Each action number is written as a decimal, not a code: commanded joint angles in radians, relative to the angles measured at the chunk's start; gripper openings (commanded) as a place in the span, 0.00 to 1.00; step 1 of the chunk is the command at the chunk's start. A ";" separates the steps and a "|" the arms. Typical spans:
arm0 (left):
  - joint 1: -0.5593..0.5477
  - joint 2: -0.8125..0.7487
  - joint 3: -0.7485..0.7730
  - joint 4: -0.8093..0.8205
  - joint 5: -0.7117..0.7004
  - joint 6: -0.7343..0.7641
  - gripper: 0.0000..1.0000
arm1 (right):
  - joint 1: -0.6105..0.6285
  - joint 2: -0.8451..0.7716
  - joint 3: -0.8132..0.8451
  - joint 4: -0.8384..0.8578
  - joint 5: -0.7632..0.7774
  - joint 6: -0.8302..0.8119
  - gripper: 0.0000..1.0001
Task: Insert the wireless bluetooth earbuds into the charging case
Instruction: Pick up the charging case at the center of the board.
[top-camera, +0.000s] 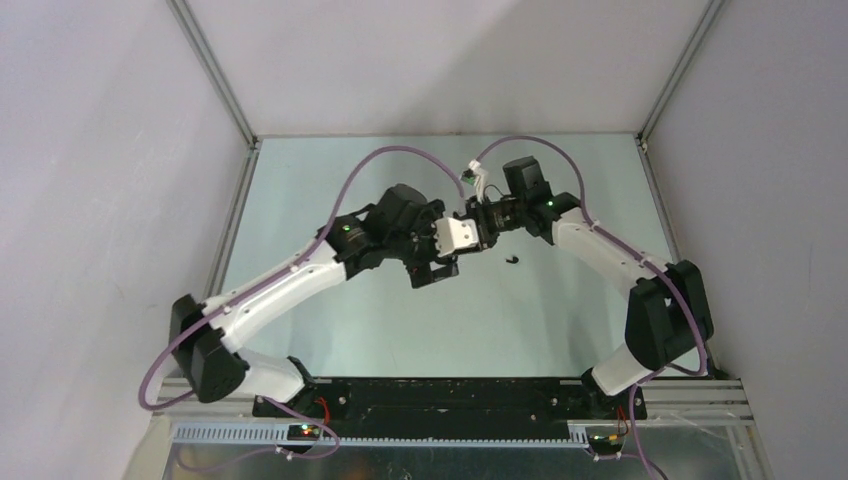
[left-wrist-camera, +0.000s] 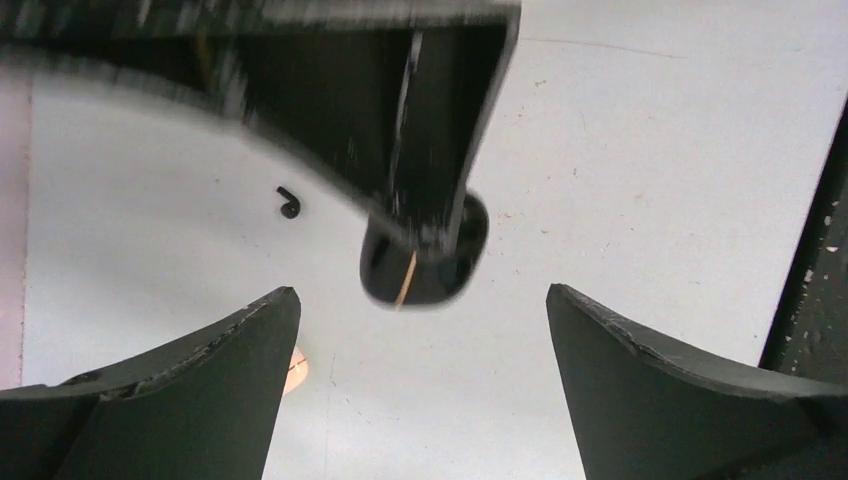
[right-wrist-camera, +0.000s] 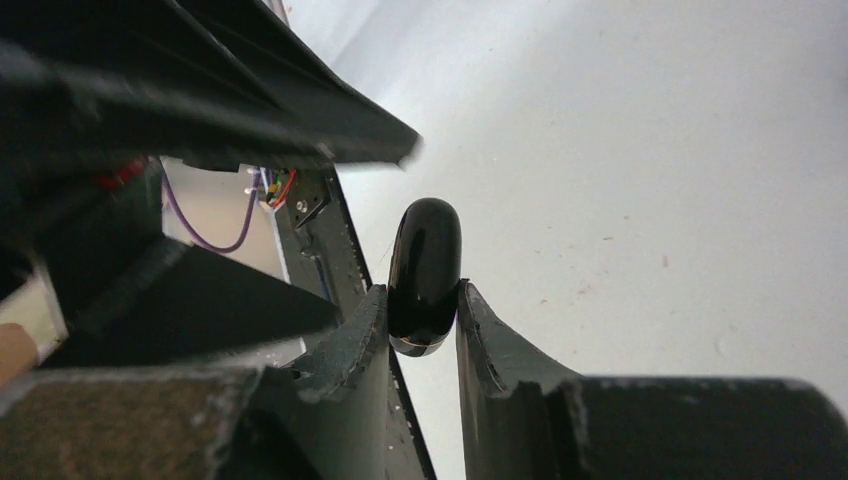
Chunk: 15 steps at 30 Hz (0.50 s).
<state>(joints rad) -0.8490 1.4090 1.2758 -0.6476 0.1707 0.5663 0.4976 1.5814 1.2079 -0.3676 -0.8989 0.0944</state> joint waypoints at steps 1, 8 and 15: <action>0.076 -0.156 -0.021 0.064 0.117 -0.025 0.99 | -0.057 -0.119 0.035 -0.040 -0.023 -0.088 0.13; 0.404 -0.233 -0.025 0.145 0.603 -0.174 0.99 | -0.137 -0.257 0.048 -0.043 -0.043 -0.216 0.12; 0.446 -0.015 0.094 0.191 1.109 -0.358 0.99 | -0.133 -0.449 0.098 -0.009 -0.011 -0.348 0.13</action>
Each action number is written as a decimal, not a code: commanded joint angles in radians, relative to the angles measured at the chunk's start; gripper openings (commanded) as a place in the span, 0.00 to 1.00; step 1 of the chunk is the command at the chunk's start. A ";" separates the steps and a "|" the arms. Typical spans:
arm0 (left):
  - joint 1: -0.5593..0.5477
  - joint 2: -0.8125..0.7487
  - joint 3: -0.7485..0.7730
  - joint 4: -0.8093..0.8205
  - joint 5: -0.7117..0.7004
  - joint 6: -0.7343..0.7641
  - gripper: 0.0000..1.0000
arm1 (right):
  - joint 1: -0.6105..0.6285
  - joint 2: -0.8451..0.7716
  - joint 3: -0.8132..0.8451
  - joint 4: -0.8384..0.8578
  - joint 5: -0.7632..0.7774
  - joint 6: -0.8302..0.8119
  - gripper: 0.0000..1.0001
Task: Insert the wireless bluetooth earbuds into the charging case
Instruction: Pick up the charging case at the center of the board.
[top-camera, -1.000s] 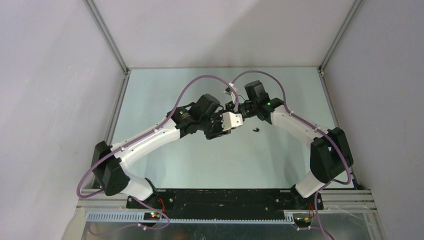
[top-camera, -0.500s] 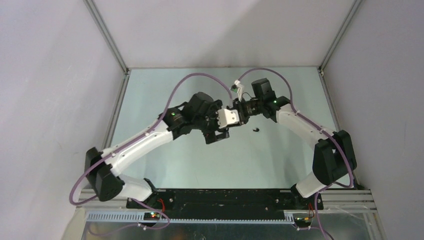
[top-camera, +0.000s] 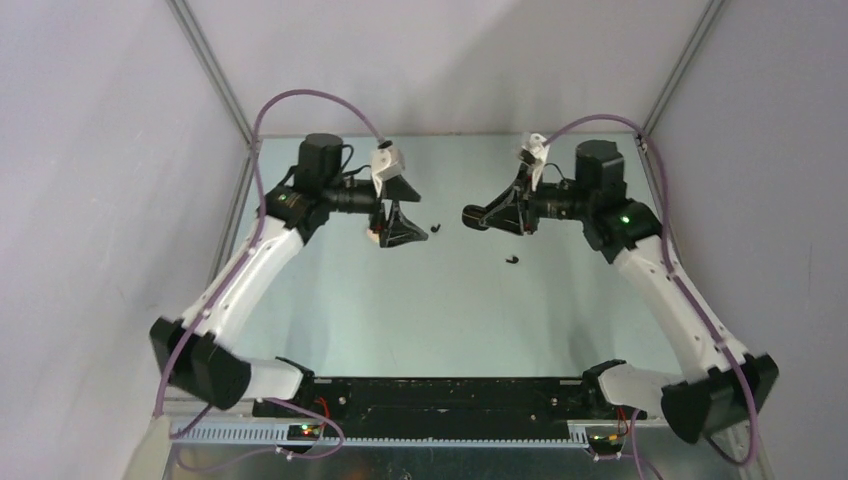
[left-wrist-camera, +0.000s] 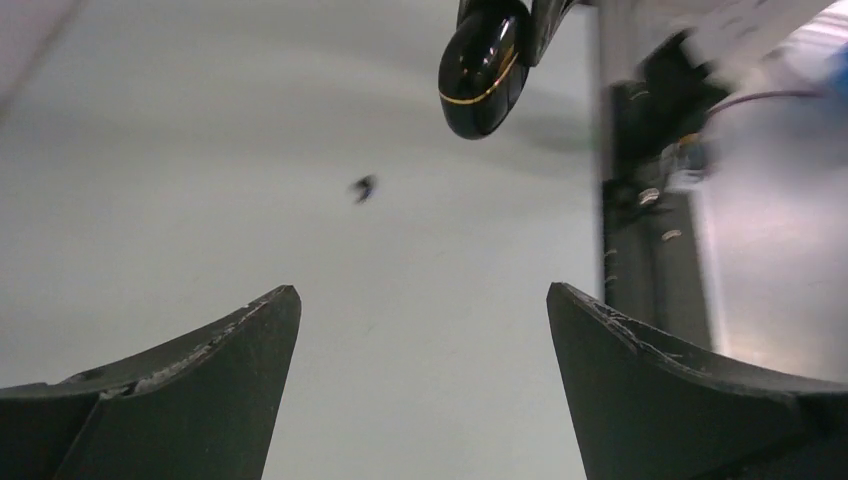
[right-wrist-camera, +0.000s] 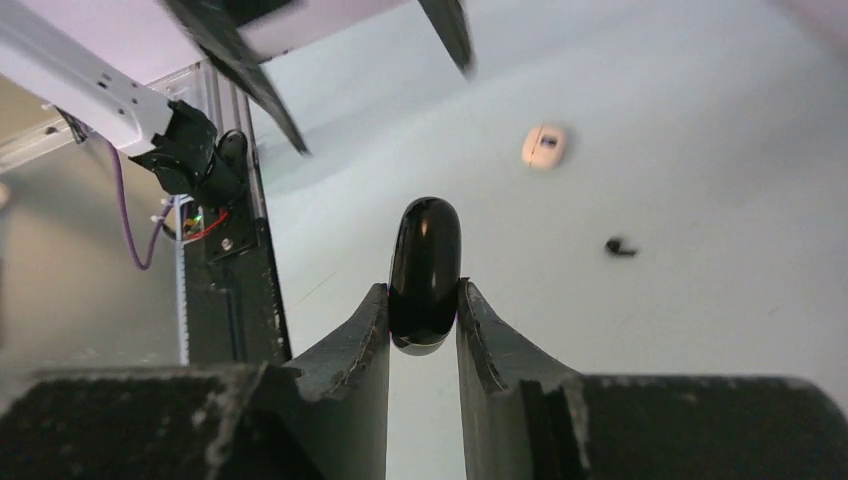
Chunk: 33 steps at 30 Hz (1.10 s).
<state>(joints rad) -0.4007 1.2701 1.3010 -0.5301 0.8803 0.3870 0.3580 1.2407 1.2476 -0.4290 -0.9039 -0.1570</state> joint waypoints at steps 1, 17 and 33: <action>-0.009 0.141 0.064 0.184 0.480 -0.234 0.99 | 0.009 -0.135 0.058 0.062 -0.001 -0.096 0.13; -0.216 0.129 0.023 0.406 0.167 -0.532 0.99 | -0.017 -0.202 -0.054 0.395 -0.121 0.300 0.13; 0.195 0.024 0.049 0.599 -0.287 -0.843 0.99 | -0.211 -0.259 -0.034 0.443 -0.141 0.368 0.17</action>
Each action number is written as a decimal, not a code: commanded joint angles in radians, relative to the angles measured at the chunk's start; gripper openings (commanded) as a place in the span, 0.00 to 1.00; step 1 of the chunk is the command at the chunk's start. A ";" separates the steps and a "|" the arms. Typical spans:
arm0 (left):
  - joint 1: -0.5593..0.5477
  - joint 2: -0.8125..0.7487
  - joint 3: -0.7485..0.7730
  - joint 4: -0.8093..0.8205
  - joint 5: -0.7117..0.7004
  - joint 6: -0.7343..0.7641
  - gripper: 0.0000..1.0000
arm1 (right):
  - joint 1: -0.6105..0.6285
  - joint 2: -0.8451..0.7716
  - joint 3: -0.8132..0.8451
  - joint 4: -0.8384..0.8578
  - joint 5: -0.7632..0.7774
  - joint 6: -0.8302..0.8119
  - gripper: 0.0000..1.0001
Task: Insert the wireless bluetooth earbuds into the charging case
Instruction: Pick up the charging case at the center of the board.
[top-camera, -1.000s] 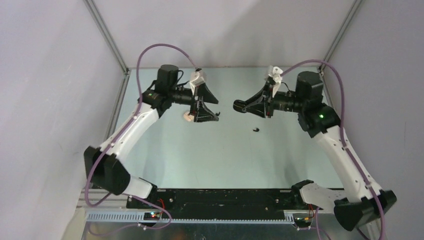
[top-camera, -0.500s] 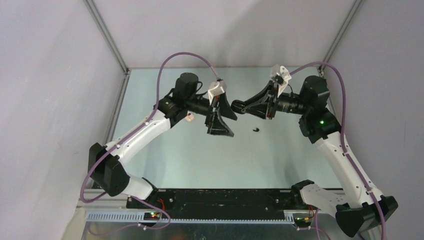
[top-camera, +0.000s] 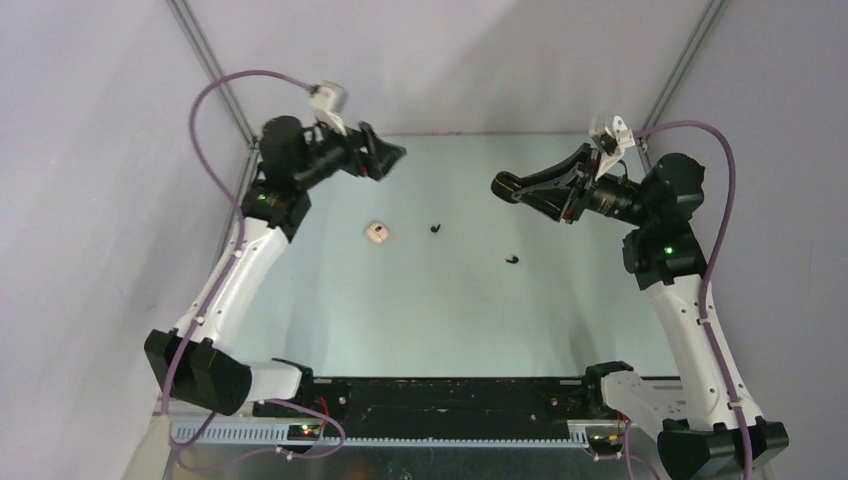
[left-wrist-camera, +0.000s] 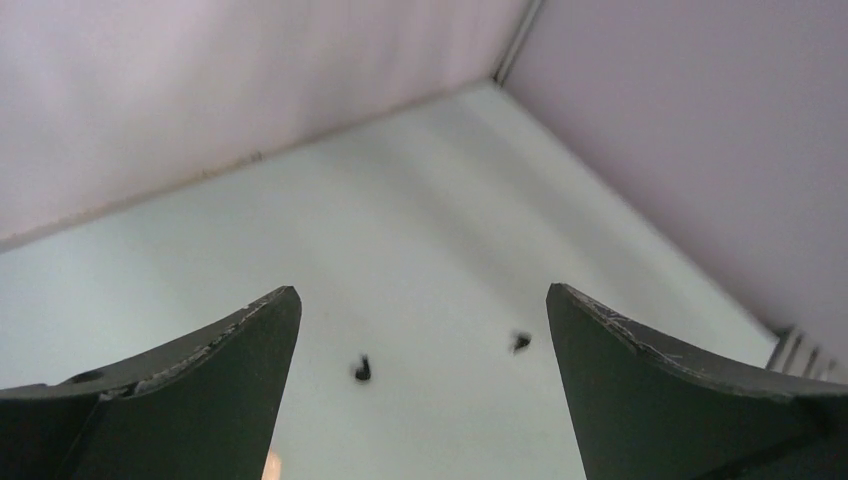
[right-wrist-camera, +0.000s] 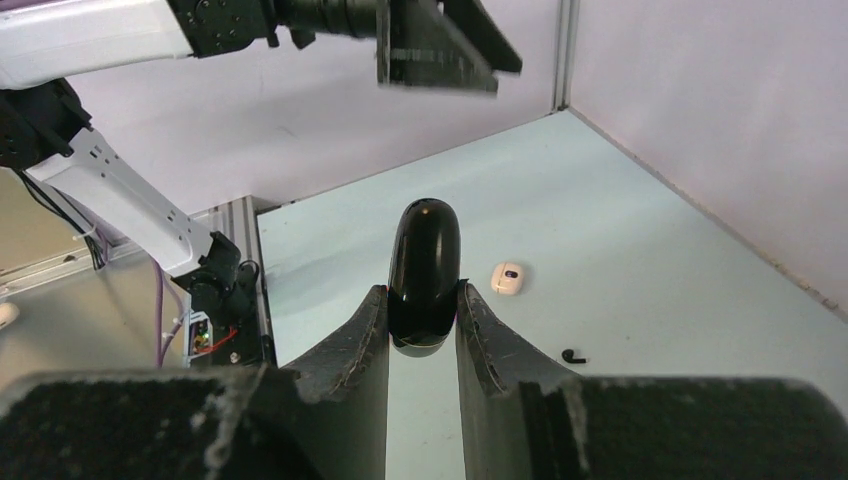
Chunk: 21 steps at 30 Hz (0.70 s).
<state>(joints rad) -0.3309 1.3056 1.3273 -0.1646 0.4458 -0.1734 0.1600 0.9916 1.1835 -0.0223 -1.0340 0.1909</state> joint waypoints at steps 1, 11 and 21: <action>0.143 0.022 0.024 0.277 0.208 -0.349 0.99 | -0.015 -0.011 0.032 0.030 -0.008 0.018 0.17; 0.123 -0.081 -0.247 0.677 0.403 -0.266 1.00 | -0.030 -0.031 0.037 -0.021 -0.014 -0.006 0.20; -0.118 -0.066 -0.454 1.043 0.578 -0.420 0.98 | 0.027 -0.006 -0.042 0.143 -0.055 0.106 0.22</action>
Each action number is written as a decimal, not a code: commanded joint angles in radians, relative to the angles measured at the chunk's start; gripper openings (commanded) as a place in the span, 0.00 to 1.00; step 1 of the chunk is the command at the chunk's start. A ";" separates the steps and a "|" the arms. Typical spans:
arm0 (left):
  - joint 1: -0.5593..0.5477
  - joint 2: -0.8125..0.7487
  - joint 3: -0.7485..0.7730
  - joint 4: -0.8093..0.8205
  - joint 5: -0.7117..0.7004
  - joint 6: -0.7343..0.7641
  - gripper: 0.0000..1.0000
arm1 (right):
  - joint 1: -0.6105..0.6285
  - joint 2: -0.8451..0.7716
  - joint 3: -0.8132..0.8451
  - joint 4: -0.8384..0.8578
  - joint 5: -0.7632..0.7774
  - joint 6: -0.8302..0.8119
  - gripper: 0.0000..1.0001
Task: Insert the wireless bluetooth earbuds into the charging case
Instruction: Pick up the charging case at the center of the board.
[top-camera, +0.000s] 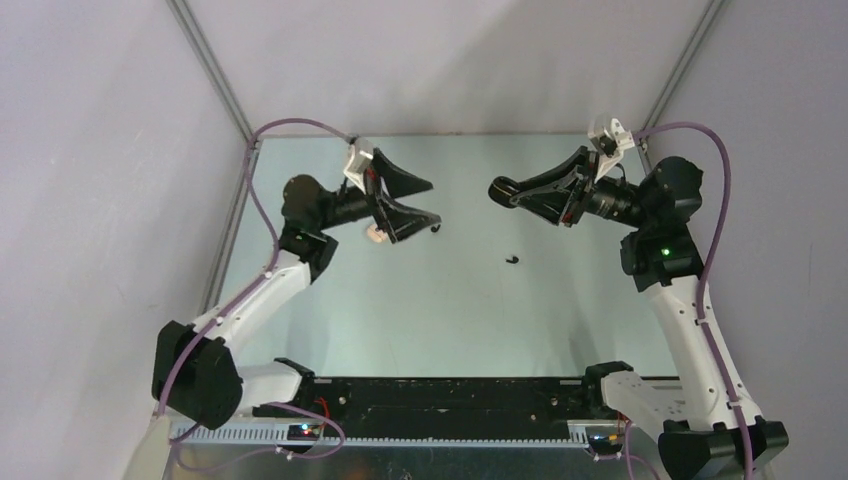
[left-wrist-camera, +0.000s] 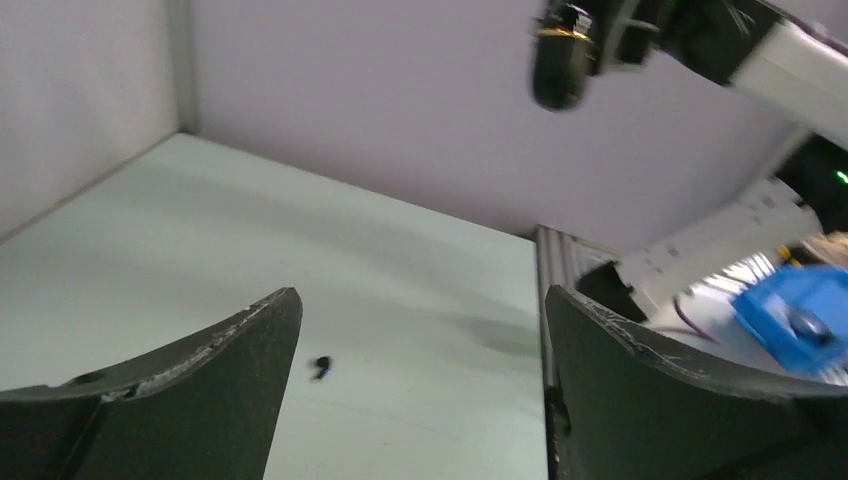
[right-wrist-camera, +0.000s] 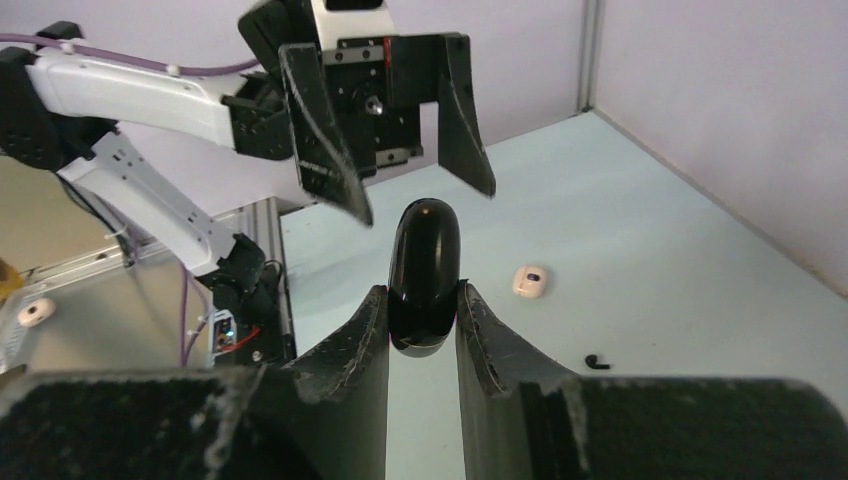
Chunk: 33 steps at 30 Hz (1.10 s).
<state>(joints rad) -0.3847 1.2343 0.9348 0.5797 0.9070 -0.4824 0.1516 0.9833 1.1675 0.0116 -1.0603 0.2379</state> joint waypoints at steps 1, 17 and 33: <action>-0.088 0.026 -0.077 0.453 0.125 -0.203 0.99 | 0.042 0.004 -0.032 0.122 -0.028 0.063 0.22; -0.253 0.227 -0.041 0.774 0.178 -0.450 0.93 | 0.129 -0.010 -0.152 0.258 -0.037 0.101 0.23; -0.260 0.234 -0.013 0.538 0.083 -0.369 0.76 | 0.155 0.009 -0.205 0.289 0.018 0.075 0.23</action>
<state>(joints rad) -0.6353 1.4685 0.8822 1.1267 1.0122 -0.8757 0.2989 0.9928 0.9619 0.2317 -1.0611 0.3214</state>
